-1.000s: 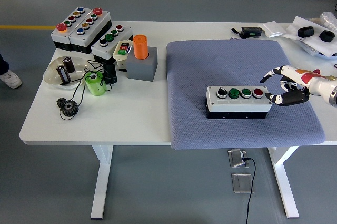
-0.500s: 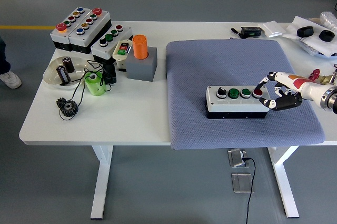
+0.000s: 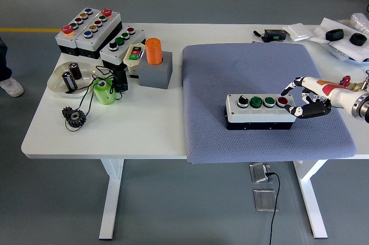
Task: Pick up the button,place it on the desk,press the button,press the button
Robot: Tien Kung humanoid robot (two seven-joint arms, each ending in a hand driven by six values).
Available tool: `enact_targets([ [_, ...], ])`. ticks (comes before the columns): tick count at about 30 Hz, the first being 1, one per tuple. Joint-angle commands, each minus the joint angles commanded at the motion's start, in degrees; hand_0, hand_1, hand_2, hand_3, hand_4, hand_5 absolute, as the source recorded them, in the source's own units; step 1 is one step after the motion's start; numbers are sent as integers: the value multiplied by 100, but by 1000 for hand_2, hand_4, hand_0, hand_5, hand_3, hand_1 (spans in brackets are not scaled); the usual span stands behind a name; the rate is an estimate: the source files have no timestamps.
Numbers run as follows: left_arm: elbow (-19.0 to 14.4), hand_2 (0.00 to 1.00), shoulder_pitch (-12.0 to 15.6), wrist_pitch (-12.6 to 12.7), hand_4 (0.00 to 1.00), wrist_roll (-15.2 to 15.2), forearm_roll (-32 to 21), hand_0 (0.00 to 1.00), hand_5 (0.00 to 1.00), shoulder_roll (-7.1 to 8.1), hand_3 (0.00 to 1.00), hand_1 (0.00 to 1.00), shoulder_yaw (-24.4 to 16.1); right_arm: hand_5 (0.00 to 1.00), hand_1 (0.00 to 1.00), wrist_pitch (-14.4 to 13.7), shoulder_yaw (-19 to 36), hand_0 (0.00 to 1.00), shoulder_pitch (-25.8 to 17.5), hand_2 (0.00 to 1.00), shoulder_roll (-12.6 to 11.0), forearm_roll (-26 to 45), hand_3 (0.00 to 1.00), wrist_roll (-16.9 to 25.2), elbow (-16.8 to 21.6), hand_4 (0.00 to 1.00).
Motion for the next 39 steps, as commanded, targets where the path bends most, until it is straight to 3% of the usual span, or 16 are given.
enact_targets([
  [24,0,722,-6,-1,372,7,2,673,994,-1,528,703,13,405,998,47,-236,152,50,42,109,-99,710,-71,-200,619],
  [39,0,723,14,-3,372,28,45,672,996,-10,528,702,-12,411,998,41,-241,154,34,43,103,-144,709,-96,-101,618],
])
